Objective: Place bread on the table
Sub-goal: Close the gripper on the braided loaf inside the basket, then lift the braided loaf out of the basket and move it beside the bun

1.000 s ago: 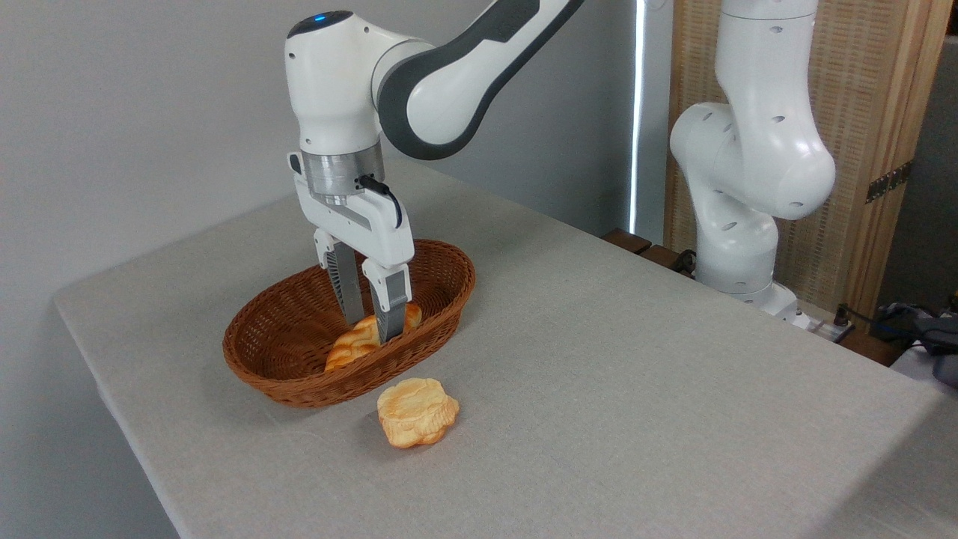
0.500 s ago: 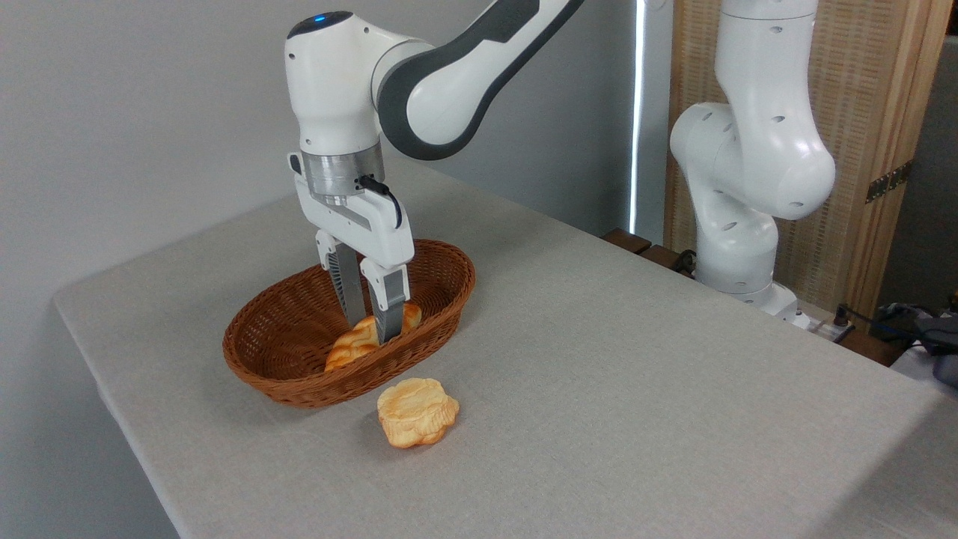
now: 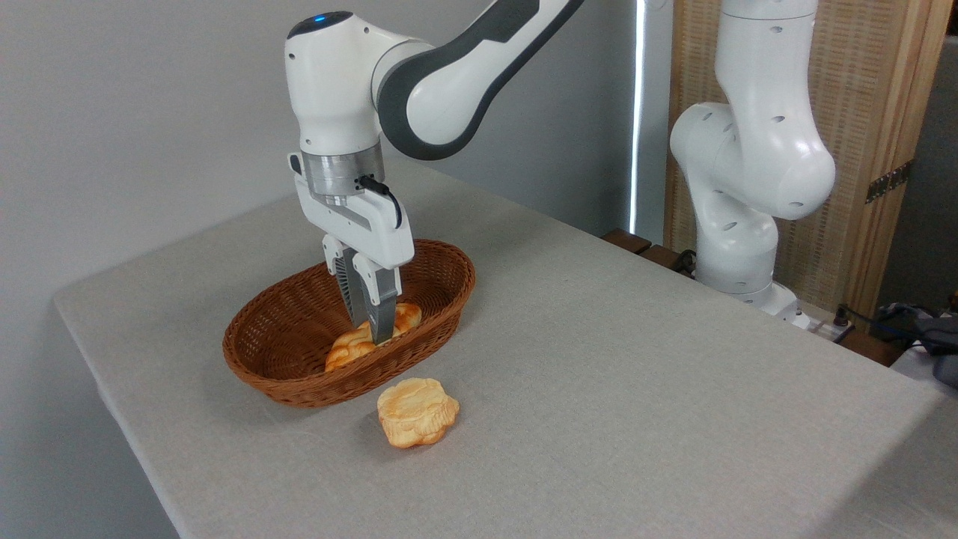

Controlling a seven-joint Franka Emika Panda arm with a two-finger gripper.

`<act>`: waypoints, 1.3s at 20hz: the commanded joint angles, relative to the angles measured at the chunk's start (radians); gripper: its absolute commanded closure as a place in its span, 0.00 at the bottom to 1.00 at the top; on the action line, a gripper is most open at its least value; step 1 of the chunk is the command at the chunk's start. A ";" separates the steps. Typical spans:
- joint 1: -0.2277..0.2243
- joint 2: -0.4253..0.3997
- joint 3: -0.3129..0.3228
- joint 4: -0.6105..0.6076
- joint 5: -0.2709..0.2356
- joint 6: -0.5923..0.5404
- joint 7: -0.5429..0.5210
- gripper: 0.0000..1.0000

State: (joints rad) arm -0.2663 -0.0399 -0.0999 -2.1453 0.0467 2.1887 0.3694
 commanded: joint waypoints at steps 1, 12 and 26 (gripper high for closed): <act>-0.004 -0.008 -0.001 -0.013 0.012 0.029 0.003 0.72; -0.002 -0.015 0.002 0.050 0.009 -0.041 0.000 0.79; 0.007 -0.023 0.057 0.220 -0.062 -0.243 0.037 0.79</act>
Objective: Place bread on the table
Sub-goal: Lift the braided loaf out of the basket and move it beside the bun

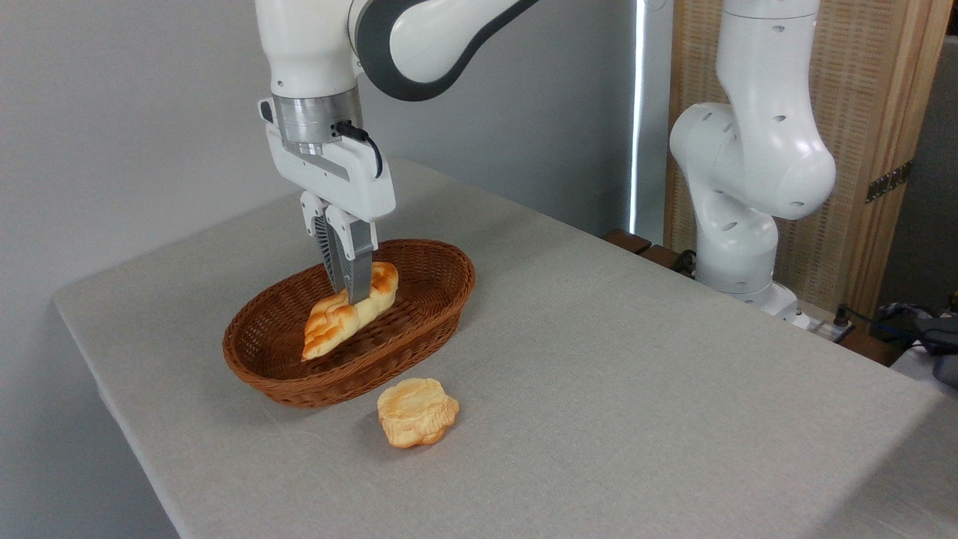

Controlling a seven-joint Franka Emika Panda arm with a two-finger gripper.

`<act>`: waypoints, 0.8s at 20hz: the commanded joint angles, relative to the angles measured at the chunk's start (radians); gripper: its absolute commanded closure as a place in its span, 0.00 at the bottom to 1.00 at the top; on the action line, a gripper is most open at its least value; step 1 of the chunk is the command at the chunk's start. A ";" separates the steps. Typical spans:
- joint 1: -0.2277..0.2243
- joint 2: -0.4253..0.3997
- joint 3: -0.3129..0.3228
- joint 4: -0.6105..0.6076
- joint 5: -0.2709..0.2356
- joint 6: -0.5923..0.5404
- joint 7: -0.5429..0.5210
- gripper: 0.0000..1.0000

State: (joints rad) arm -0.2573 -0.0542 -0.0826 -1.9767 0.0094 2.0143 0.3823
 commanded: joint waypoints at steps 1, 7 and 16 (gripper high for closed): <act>-0.002 -0.010 0.046 0.067 -0.020 -0.097 0.024 0.79; 0.000 -0.026 0.214 0.150 -0.009 -0.192 0.160 0.79; 0.001 -0.004 0.392 0.150 0.041 -0.181 0.361 0.78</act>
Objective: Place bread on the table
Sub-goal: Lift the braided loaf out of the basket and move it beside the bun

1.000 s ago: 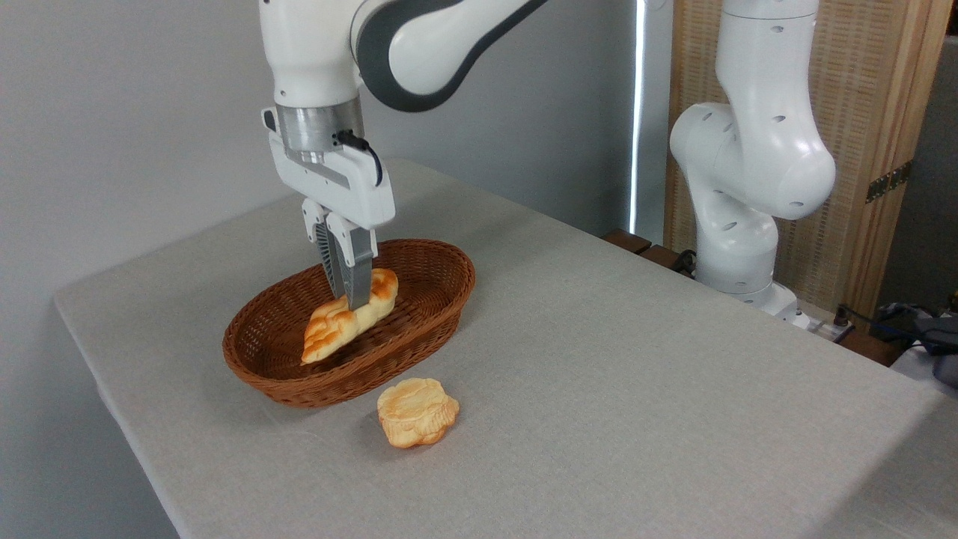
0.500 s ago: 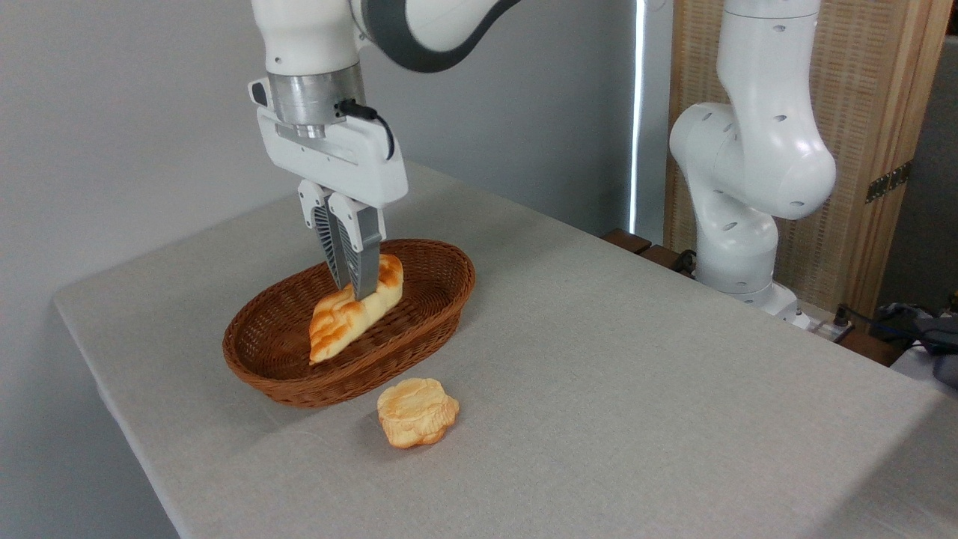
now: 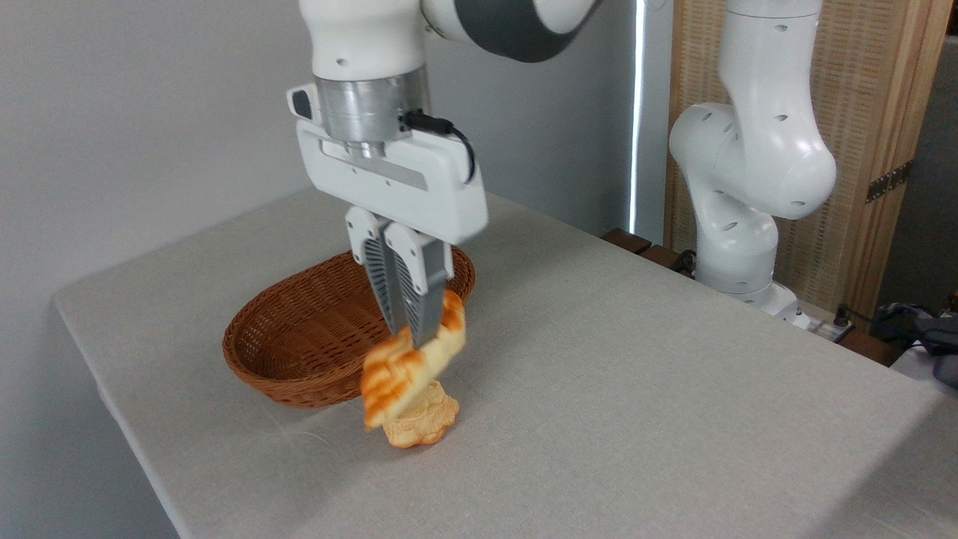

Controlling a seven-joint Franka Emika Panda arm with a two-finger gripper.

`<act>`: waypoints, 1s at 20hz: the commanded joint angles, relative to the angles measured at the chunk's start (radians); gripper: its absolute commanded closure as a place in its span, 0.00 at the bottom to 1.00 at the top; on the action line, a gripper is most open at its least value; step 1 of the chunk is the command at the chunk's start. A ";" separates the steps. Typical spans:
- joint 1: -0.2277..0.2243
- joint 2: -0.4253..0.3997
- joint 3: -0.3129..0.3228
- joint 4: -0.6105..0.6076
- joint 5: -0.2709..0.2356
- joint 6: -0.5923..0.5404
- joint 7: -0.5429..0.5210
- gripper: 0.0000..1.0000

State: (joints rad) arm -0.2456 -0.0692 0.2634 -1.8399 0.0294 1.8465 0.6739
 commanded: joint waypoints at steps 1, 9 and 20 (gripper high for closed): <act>-0.011 0.023 0.072 0.013 0.021 -0.012 0.087 0.78; -0.011 0.077 0.116 0.005 0.064 0.007 0.107 0.73; -0.012 0.091 0.116 0.001 0.066 0.010 0.108 0.46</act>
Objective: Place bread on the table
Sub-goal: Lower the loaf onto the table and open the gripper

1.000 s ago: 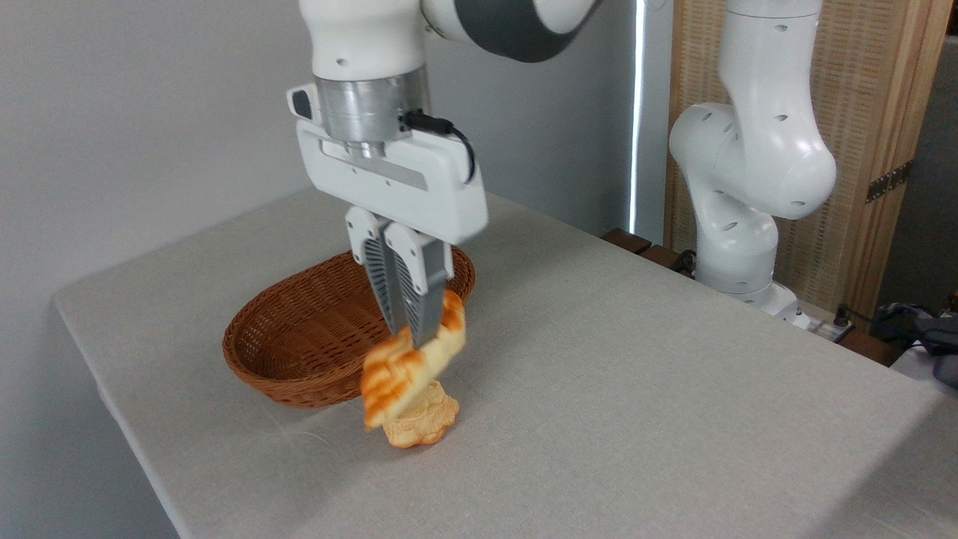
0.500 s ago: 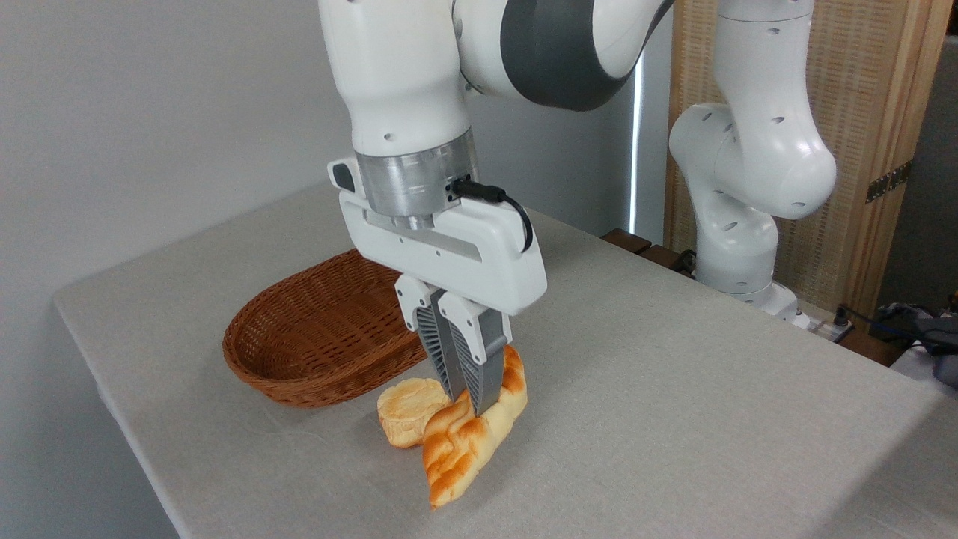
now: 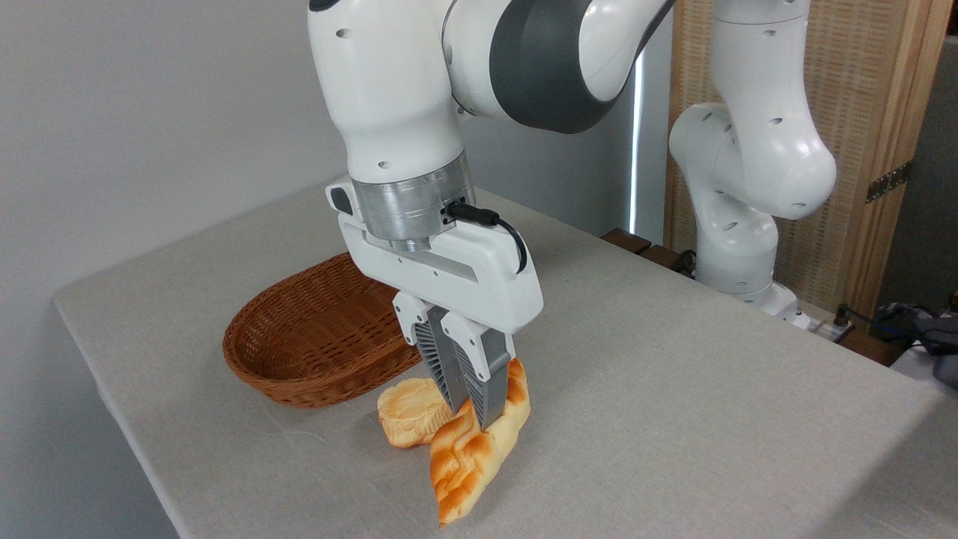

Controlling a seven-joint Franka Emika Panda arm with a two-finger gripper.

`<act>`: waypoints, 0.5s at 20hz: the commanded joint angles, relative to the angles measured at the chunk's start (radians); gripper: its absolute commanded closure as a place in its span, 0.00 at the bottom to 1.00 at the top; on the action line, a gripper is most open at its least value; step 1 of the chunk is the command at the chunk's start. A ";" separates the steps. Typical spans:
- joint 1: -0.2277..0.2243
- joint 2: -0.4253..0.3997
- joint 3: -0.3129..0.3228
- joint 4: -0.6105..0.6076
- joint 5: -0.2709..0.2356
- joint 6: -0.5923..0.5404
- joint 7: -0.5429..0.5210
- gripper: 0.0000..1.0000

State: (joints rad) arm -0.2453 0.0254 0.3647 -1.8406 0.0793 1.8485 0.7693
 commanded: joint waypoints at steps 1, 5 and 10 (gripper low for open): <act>-0.012 -0.004 0.014 0.001 0.016 0.008 0.013 0.39; -0.014 -0.004 0.013 0.001 0.014 0.006 0.013 0.26; -0.014 -0.004 0.013 0.001 0.014 0.008 0.013 0.02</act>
State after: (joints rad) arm -0.2458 0.0254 0.3647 -1.8406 0.0793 1.8485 0.7695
